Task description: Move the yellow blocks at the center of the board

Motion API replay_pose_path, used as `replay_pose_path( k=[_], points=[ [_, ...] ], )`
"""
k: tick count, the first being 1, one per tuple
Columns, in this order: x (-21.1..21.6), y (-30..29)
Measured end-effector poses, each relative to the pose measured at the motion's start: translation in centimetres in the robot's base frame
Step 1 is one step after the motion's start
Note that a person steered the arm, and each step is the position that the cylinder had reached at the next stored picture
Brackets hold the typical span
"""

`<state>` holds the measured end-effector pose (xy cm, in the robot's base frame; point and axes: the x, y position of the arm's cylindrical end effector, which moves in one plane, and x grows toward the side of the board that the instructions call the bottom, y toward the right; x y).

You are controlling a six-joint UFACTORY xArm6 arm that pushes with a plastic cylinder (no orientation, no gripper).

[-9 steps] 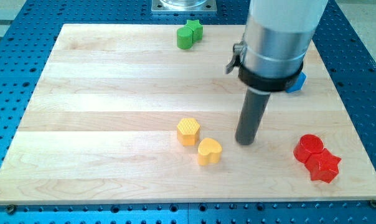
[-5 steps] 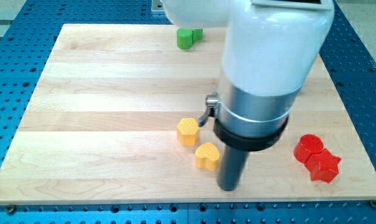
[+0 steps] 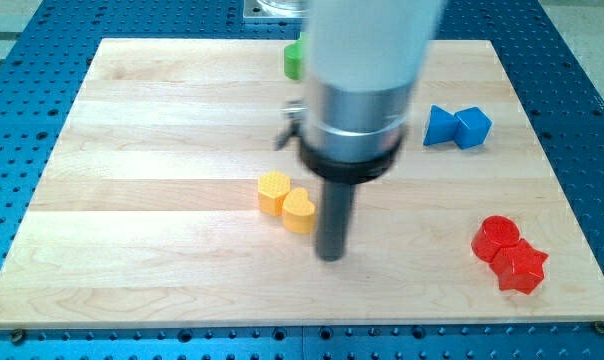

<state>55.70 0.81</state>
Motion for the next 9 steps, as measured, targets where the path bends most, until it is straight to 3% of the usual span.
replay_pose_path(
  k=[1, 4, 6, 7, 8, 9],
  points=[
    [-2.3, -4.9],
    [-8.2, -0.7],
    [-12.4, -1.5],
    [-6.6, 7.0],
    [-1.2, 6.9],
    [-2.5, -0.3]
  ],
)
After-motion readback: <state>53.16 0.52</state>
